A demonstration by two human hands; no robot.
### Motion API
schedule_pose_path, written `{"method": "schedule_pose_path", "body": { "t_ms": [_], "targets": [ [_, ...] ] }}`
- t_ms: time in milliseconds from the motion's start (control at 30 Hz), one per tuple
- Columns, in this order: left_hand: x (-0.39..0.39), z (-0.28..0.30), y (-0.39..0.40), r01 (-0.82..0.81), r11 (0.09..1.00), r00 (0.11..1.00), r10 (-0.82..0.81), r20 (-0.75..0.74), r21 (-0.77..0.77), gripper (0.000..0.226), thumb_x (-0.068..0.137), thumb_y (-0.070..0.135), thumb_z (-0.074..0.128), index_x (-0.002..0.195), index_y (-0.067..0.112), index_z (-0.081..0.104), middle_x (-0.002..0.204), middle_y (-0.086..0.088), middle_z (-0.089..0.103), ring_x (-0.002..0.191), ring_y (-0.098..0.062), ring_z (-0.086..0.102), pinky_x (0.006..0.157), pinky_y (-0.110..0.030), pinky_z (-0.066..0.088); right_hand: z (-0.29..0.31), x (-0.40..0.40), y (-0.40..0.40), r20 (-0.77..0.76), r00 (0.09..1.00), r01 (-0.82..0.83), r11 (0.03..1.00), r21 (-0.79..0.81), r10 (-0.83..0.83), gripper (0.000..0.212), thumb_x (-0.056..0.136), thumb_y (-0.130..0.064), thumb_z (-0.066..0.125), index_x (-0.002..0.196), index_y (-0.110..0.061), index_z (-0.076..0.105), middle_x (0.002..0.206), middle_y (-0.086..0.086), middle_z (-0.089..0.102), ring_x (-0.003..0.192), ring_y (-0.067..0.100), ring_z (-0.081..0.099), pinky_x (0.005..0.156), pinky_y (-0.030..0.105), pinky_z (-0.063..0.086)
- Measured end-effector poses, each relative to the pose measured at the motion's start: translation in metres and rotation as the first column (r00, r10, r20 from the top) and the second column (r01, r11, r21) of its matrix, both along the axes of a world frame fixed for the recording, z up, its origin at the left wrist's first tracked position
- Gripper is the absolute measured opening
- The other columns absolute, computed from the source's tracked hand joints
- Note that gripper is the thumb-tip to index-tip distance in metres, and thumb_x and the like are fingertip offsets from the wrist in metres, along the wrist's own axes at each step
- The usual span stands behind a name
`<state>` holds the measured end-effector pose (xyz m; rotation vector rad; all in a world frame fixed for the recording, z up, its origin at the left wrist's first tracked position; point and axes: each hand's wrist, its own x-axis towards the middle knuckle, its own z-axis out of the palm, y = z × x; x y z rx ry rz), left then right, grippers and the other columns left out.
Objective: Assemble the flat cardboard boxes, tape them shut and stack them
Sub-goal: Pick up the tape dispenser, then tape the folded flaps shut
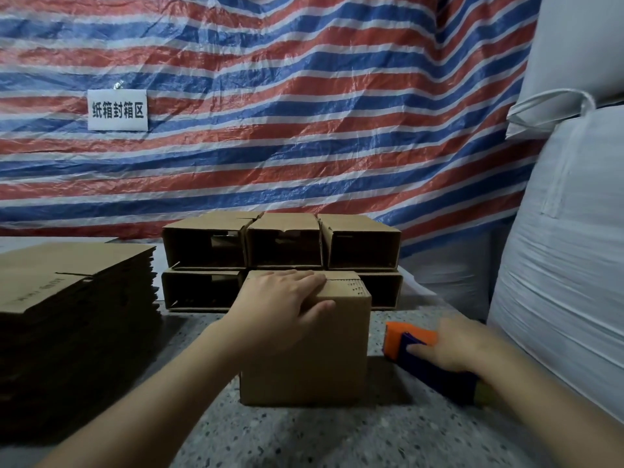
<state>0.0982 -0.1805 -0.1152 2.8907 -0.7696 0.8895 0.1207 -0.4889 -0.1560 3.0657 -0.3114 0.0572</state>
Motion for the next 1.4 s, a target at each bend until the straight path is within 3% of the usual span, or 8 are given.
{"method": "schedule_pose_path", "body": {
  "t_ms": [200, 500, 733, 933, 1033, 1167, 1267, 1400],
  "targets": [
    [0.0, 0.0, 0.001, -0.008, 1.0, 1.0, 0.008, 0.02, 0.019, 0.075, 0.088, 0.077, 0.01, 0.145, 0.038, 0.039, 0.145, 0.013, 0.051, 0.129, -0.014, 0.052, 0.097, -0.036, 0.045, -0.027, -0.012, -0.003, 0.024, 1.0, -0.018, 0.995, 0.096, 0.015, 0.06, 0.079, -0.076, 0.058, 0.111, -0.026, 0.065, 0.096, -0.006, 0.066, 0.084, 0.011, 0.063, 0.079, 0.03, 0.056],
    [-0.001, -0.001, 0.001, 0.03, 0.999, 0.999, -0.03, 0.015, -0.032, 0.069, 0.091, 0.075, 0.014, 0.141, 0.037, 0.043, 0.141, 0.011, 0.055, 0.127, -0.014, 0.053, 0.1, -0.04, 0.045, 0.01, -0.012, -0.013, 0.238, 0.969, -0.15, 0.933, 0.327, 0.073, 0.041, 0.09, -0.061, 0.063, 0.074, -0.023, 0.065, 0.065, -0.005, 0.066, 0.06, 0.006, 0.063, 0.049, 0.018, 0.04],
    [0.0, -0.003, 0.001, 0.056, 0.994, 0.998, -0.054, 0.019, -0.089, 0.076, 0.094, 0.072, 0.008, 0.149, 0.029, 0.037, 0.145, 0.006, 0.053, 0.134, -0.014, 0.047, 0.109, -0.039, 0.039, 0.129, -0.026, 0.01, 0.458, 0.887, -0.451, 0.337, 0.826, 0.065, 0.062, 0.068, -0.06, 0.071, 0.096, -0.005, 0.074, 0.086, 0.015, 0.077, 0.067, 0.023, 0.073, 0.065, 0.036, 0.051],
    [0.002, -0.002, 0.002, 0.004, 0.977, 0.993, -0.029, -0.117, -0.211, 0.074, 0.094, 0.066, 0.008, 0.155, 0.027, 0.019, 0.138, 0.002, 0.059, 0.129, -0.018, 0.051, 0.104, -0.04, 0.039, 0.174, -0.01, 0.046, 0.447, 0.848, -0.5, 0.154, 0.852, 0.285, 0.053, 0.069, -0.069, 0.069, 0.086, -0.02, 0.082, 0.089, 0.012, 0.077, 0.071, 0.024, 0.074, 0.057, 0.031, 0.059],
    [0.001, 0.005, 0.001, 0.001, 0.956, 0.973, -0.069, -0.22, -0.294, 0.068, 0.094, 0.062, 0.01, 0.151, 0.029, 0.026, 0.134, 0.004, 0.061, 0.122, -0.018, 0.054, 0.091, -0.037, 0.038, 0.177, 0.002, 0.063, 0.348, 0.867, -0.427, 0.171, 0.888, 0.358, 0.056, 0.065, -0.066, 0.075, 0.09, -0.016, 0.079, 0.081, 0.012, 0.073, 0.063, 0.021, 0.07, 0.053, 0.031, 0.057],
    [-0.002, 0.016, 0.003, -0.017, 0.906, 0.936, -0.134, -0.325, -0.423, 0.054, 0.096, 0.056, 0.014, 0.138, 0.033, 0.039, 0.102, 0.005, 0.061, 0.079, -0.01, 0.05, 0.064, -0.028, 0.032, 0.173, 0.016, 0.08, 0.256, 0.887, -0.372, 0.268, 0.889, 0.384, 0.067, 0.065, -0.059, 0.078, 0.111, -0.011, 0.068, 0.088, 0.015, 0.073, 0.067, 0.023, 0.069, 0.057, 0.034, 0.058],
    [0.0, 0.021, 0.007, -0.032, 0.857, 0.9, -0.199, -0.387, -0.514, 0.047, 0.097, 0.053, 0.018, 0.132, 0.035, 0.044, 0.09, 0.013, 0.055, 0.076, -0.001, 0.048, 0.064, -0.026, 0.034, 0.175, 0.022, 0.086, 0.223, 0.882, -0.365, 0.302, 0.881, 0.416, 0.065, 0.069, -0.059, 0.078, 0.108, -0.009, 0.069, 0.089, 0.016, 0.073, 0.068, 0.023, 0.07, 0.059, 0.033, 0.059],
    [0.006, 0.038, 0.009, -0.113, 0.523, 0.873, -0.353, -0.336, -0.845, 0.037, 0.101, 0.035, 0.031, 0.117, 0.022, 0.061, 0.113, 0.001, 0.066, 0.104, -0.017, 0.06, 0.086, -0.034, 0.047, 0.18, 0.022, 0.094, 0.162, 0.879, -0.341, 0.353, 0.871, 0.448, 0.066, 0.065, -0.061, 0.076, 0.104, -0.01, 0.07, 0.086, 0.013, 0.075, 0.065, 0.019, 0.071, 0.055, 0.029, 0.058]
  ]
}}
